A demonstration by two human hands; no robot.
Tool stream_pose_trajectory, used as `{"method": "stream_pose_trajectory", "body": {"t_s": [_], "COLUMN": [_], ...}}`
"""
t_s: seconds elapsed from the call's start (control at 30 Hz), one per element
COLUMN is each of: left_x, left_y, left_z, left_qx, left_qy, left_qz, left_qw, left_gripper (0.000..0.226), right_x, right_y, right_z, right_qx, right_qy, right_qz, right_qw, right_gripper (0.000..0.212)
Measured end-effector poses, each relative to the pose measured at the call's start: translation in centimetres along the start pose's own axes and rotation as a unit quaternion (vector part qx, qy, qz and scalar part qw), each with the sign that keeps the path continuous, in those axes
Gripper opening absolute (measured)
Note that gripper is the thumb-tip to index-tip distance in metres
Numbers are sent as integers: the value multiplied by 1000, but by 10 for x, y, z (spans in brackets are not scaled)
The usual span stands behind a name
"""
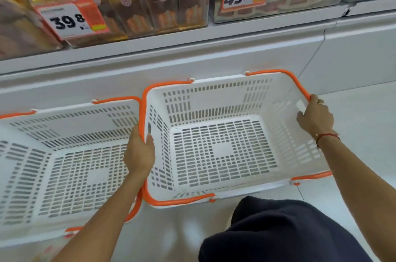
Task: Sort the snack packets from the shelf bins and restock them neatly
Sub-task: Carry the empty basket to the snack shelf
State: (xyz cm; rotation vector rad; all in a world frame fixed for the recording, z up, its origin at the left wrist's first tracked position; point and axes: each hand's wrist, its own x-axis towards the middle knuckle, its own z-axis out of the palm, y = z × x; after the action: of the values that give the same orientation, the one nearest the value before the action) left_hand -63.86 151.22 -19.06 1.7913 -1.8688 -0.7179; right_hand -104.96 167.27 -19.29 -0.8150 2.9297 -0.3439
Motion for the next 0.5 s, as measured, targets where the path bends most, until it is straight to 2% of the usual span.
{"method": "stream_pose_trajectory", "body": {"t_s": [0.1, 0.17, 0.23, 0.27, 0.33, 0.4, 0.5], "left_x": [4, 11, 17, 18, 19, 23, 38], "left_y": [1, -1, -1, 2, 9, 15, 21], "left_z": [-4, -16, -35, -47, -78, -117, -180], "left_qx": [49, 80, 113, 133, 161, 169, 153], "left_qy": [-59, -147, -225, -236, -214, -158, -56], "left_qz": [-2, 0, 11, 25, 54, 85, 153], "left_qw": [997, 986, 968, 962, 962, 969, 975], "left_gripper": [48, 58, 68, 69, 62, 41, 21], "right_x": [-21, -37, -53, -61, -82, -105, -138], "right_y": [-16, -32, -58, -74, -115, -162, -232], "right_z": [-8, -19, -36, -47, -74, -102, -140], "right_qx": [-21, -12, 5, 21, 54, 67, 24], "right_qy": [-2, -22, -38, -54, -105, -142, -154], "right_qz": [0, -20, -81, -118, -197, -287, -406], "right_qw": [1000, 999, 996, 991, 973, 945, 901], "right_gripper": [60, 61, 54, 47, 34, 25, 22]}}
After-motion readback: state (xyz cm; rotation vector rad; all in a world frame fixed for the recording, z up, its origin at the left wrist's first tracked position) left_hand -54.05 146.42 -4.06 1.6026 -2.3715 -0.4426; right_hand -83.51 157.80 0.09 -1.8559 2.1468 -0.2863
